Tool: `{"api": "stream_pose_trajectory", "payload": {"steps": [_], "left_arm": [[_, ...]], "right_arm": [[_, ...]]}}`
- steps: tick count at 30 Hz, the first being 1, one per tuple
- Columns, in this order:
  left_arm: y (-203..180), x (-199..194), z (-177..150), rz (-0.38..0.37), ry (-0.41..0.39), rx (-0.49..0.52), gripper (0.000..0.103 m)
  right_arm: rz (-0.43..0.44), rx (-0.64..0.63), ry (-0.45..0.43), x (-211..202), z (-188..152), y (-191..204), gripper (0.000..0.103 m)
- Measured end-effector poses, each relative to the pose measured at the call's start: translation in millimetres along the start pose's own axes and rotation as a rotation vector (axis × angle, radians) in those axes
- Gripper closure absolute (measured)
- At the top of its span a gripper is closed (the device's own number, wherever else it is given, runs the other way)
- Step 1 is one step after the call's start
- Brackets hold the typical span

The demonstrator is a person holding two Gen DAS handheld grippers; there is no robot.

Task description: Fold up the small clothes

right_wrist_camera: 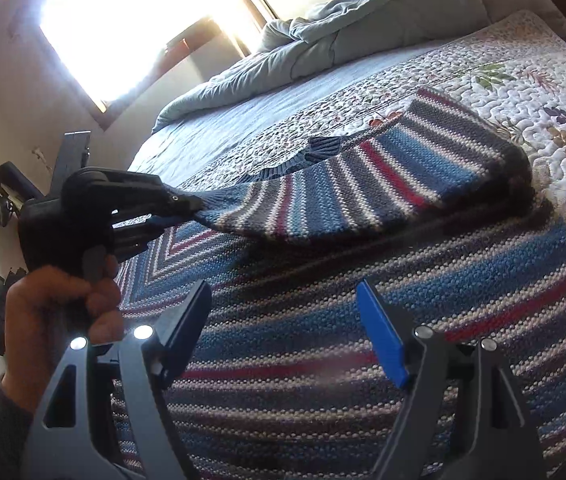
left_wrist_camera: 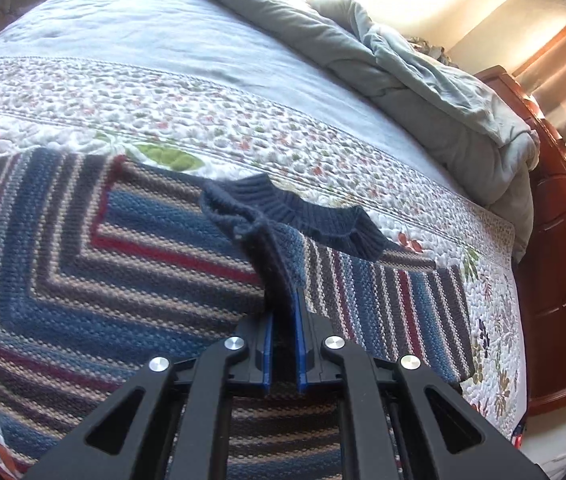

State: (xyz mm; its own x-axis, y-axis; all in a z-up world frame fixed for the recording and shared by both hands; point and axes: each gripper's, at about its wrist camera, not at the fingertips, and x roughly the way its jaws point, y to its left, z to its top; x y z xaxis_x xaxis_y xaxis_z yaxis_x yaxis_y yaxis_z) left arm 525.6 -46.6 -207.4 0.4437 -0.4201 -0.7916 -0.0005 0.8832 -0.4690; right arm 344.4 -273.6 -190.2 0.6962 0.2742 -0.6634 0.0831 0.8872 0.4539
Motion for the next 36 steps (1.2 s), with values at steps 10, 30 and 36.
{"api": "stream_pose_trajectory", "payload": {"steps": [10, 30, 36], "left_arm": [[46.1, 12.6, -8.1, -0.001, 0.031, -0.07, 0.094], [33.2, -22.5, -13.9, 0.006, -0.144, -0.018, 0.058], [49.5, 27.9, -12.8, -0.043, -0.012, -0.106, 0.058]], "right_arm": [[0.004, -0.008, 0.009, 2.7, -2.2, 2.7, 0.028], [0.004, 0.0, 0.02, 5.7, -1.5, -0.5, 0.027], [-0.003, -0.011, 0.022, 7.0, -3.5, 1.8, 0.027]]}}
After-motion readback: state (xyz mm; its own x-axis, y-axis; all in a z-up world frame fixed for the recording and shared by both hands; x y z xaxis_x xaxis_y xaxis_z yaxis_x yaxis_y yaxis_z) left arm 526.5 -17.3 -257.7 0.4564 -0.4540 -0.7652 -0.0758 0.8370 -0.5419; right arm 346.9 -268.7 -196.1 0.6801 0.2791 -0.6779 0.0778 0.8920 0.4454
